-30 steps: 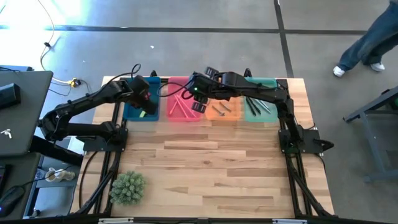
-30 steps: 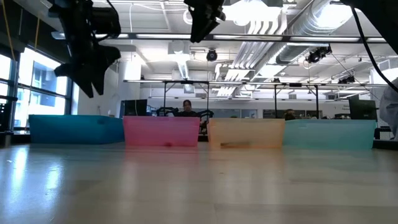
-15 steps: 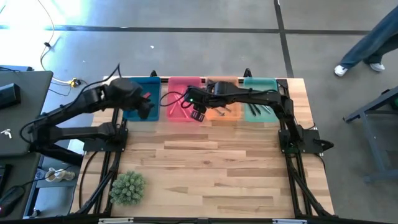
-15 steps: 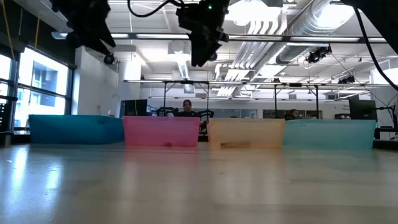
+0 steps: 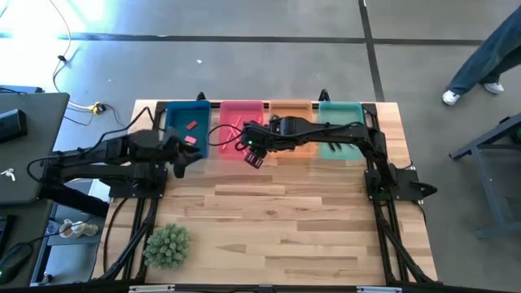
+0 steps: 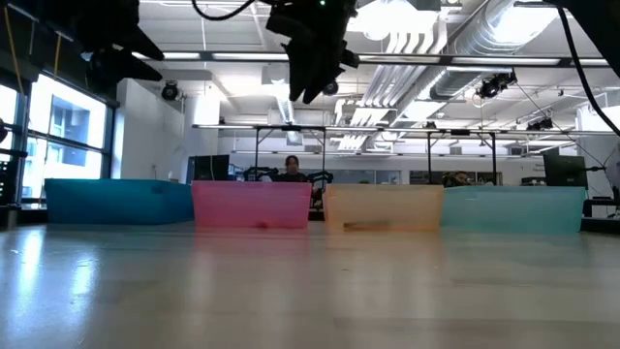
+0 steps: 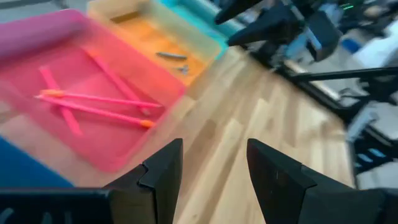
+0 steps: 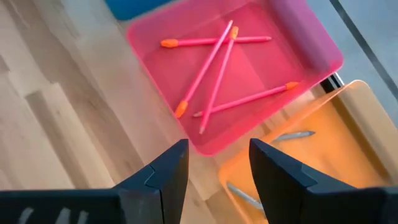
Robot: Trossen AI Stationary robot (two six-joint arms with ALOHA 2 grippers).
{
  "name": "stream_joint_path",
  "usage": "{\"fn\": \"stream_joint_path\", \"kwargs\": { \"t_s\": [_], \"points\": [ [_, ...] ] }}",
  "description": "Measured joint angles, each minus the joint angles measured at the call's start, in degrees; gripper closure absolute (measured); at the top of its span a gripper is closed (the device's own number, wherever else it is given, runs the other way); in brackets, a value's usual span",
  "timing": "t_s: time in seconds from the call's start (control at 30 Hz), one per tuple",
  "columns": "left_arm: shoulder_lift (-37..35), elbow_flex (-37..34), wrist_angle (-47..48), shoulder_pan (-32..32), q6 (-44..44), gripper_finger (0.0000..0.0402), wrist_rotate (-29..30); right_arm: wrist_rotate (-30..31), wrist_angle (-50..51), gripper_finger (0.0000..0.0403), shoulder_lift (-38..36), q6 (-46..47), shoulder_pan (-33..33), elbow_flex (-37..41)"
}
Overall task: Sort crayons/erasers/pens/pencils in bins
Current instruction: Return to Home Position
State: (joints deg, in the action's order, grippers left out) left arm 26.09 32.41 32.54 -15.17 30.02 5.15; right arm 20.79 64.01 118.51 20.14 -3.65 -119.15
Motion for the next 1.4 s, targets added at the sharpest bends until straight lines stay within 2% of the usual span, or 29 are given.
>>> {"fn": "stream_joint_path", "kwargs": {
  "t_s": [0.37, 0.67, 0.83, 0.93, 1.13, 1.4],
  "points": [
    [-14.3, -11.7, -6.6, 6.7, -1.9, 0.0236, -0.4, 0.2, -2.2, 0.0243, -2.2, 4.3, 1.2, 0.0],
    [-25.4, -17.9, -10.6, 10.8, -3.6, 0.0267, -1.3, 0.9, -1.5, 0.0243, -5.1, 9.6, 1.2, 0.0],
    [-25.7, -20.1, -12.9, 12.2, -2.6, 0.0296, -2.6, 6.0, -1.2, 0.0243, -8.2, 9.9, 1.2, 0.0],
    [-25.8, -21.8, -14.4, 12.5, -3.6, 0.0322, -3.4, 7.0, -0.1, 0.0247, -10.4, 9.5, 1.2, 0.0],
    [-25.8, -22.5, -15.9, 12.6, -4.2, 0.0390, -3.4, 10.7, 5.6, 0.0294, -15.3, 5.6, 1.2, 0.0],
    [-25.8, -22.4, -16.2, 12.6, -5.2, 0.0400, -3.4, 11.1, 12.4, 0.0375, -23.4, -1.8, 0.6, 0.0]
  ]
}}
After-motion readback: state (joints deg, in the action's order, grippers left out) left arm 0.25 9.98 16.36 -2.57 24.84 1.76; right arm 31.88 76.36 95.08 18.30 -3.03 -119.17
